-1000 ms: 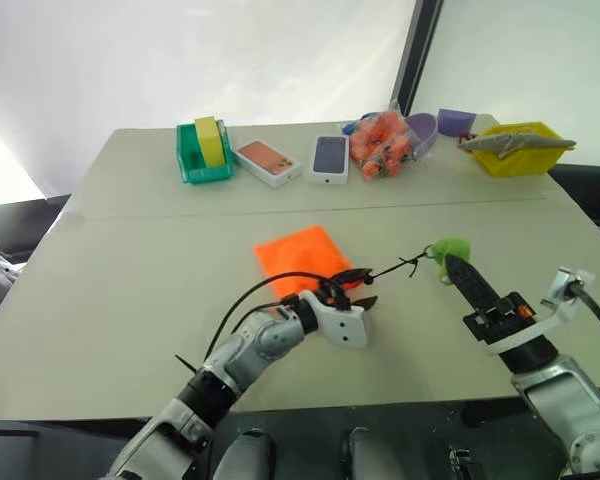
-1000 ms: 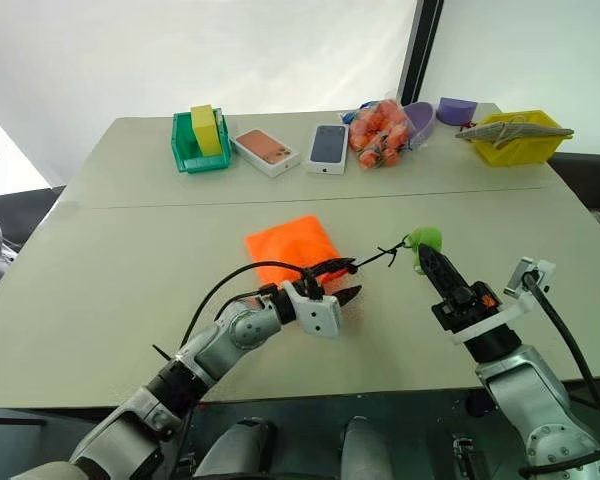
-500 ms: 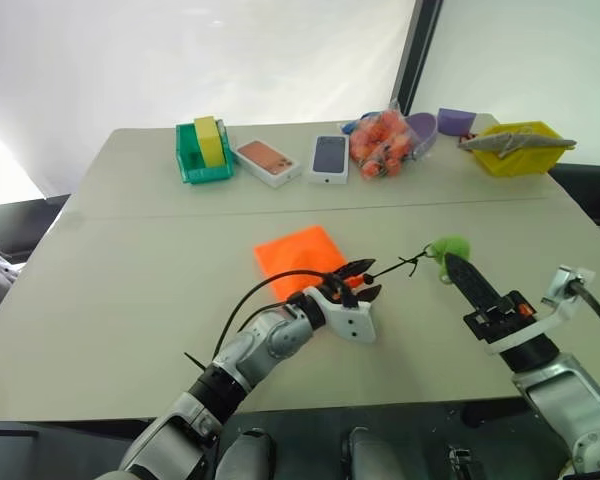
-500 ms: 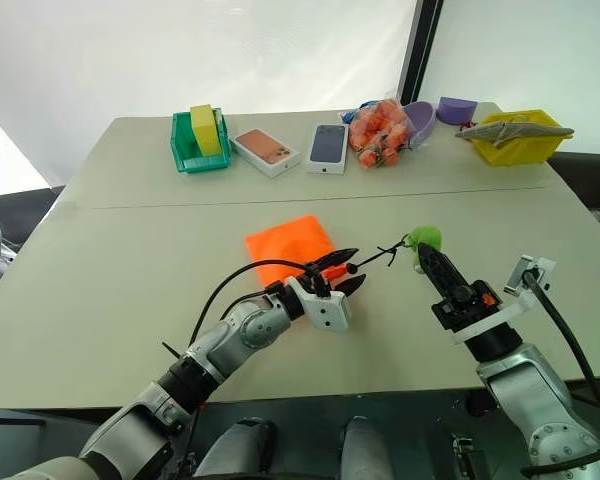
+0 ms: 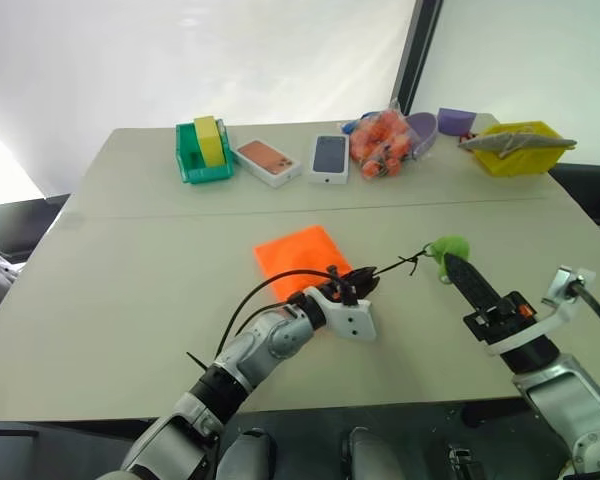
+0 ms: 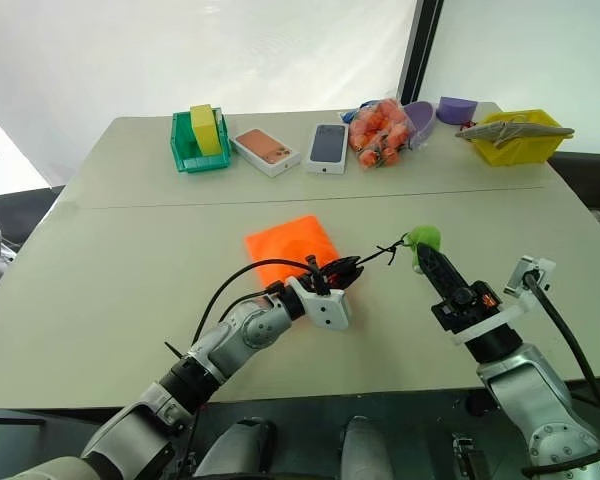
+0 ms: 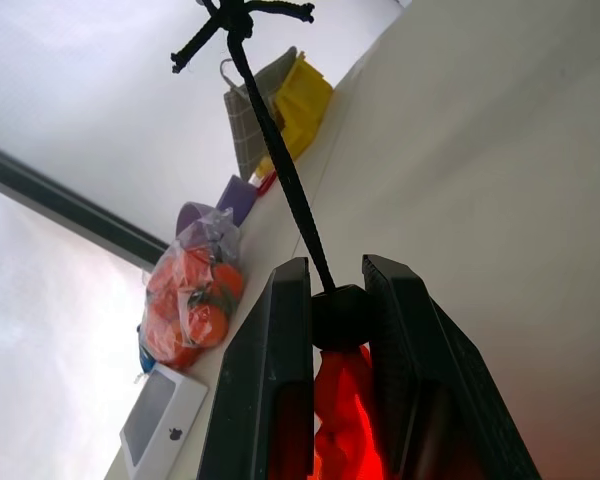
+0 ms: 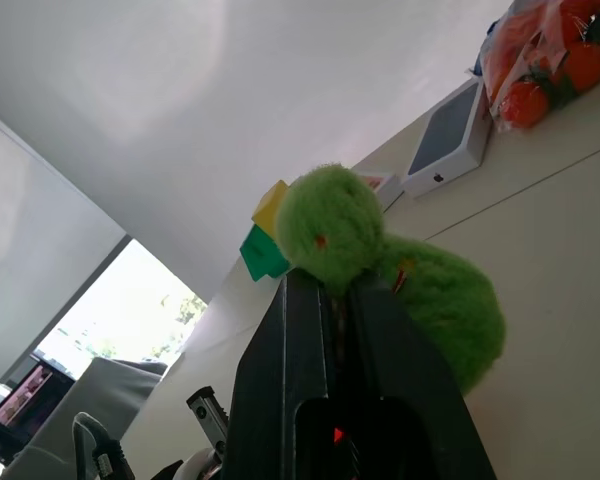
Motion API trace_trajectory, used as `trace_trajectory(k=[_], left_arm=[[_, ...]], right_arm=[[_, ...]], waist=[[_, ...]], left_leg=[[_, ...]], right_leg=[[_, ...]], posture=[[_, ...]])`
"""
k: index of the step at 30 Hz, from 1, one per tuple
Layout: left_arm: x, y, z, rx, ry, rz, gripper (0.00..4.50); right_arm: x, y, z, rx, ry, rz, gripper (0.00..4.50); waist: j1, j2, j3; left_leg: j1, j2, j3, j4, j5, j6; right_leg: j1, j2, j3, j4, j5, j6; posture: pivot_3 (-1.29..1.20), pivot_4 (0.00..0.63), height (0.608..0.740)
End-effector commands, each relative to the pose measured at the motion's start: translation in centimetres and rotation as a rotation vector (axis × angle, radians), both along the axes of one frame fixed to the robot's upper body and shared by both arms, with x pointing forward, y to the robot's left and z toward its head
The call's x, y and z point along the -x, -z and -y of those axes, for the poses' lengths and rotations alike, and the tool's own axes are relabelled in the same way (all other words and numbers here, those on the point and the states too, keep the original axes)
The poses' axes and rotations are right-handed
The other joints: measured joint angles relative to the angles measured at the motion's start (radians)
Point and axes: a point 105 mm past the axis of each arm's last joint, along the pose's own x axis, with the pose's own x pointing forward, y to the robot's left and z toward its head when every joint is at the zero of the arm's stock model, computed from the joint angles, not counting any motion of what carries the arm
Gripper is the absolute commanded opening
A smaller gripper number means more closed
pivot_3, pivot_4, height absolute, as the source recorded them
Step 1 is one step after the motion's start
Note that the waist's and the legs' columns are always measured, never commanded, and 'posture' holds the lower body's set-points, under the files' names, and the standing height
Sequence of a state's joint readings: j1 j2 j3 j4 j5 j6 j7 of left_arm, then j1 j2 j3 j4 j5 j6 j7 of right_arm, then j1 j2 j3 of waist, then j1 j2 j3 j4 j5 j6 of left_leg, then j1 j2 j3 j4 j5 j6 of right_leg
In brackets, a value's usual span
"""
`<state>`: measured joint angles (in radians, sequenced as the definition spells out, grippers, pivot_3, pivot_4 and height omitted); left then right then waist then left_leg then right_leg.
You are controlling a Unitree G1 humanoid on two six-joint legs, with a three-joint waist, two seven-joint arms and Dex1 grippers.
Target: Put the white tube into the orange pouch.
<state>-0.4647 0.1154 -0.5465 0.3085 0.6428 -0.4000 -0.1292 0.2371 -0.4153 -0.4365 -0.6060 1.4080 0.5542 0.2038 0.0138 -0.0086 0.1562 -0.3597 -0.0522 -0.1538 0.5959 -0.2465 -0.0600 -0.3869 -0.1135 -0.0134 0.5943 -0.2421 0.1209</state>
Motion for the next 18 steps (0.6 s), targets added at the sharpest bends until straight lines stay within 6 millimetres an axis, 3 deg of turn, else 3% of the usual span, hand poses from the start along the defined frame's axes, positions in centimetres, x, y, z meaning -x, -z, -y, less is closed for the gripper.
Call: trace_trajectory(k=[1, 9, 15, 18], left_arm=[[-0.2, -1.1, 0.2, 0.03, -0.001, 0.016, 0.25], [-0.6, 0.0, -0.9, -0.008, -0.017, -0.057, 0.25], [-0.1, 1.1, -2.8, -0.073, 0.015, -0.131, 0.25], [0.0, 1.4, -4.7, -0.103, 0.001, -0.16, 0.25]], right_arm=[[0.2, -0.8, 0.1, 0.009, 0.001, 0.046, 0.0], [-0.5, -0.7, 1.1, 0.031, 0.07, 0.049, 0.0], [-2.7, 0.2, 4.4, 0.096, 0.286, 0.014, 0.0], [-3.7, 1.0, 6.6, 0.148, 0.407, -0.026, 0.0]], waist=[[0.0, 0.0, 0.0], [-0.001, 0.0, 0.0], [-0.001, 0.001, 0.0], [-0.001, 0.001, 0.0]], left_leg=[[0.0, 0.0, 0.0, 0.0, 0.0, 0.0], [0.0, 0.0, 0.001, 0.0, 0.0, 0.0], [0.0, 0.0, 0.001, -0.001, 0.0, 0.0], [0.0, 0.0, 0.001, -0.001, 0.0, 0.0]], right_leg=[[0.0, 0.0, 0.0, 0.0, 0.0, 0.0], [0.0, 0.0, 0.0, 0.0, 0.0, 0.0], [-0.001, 0.0, 0.0, 0.0, 0.0, -0.001], [-0.001, 0.0, 0.0, 0.0, 0.0, -0.001]], posture=[[0.0, 0.15, 0.74], [0.0, 0.15, 0.74], [0.0, 0.15, 0.74], [0.0, 0.15, 0.74]])
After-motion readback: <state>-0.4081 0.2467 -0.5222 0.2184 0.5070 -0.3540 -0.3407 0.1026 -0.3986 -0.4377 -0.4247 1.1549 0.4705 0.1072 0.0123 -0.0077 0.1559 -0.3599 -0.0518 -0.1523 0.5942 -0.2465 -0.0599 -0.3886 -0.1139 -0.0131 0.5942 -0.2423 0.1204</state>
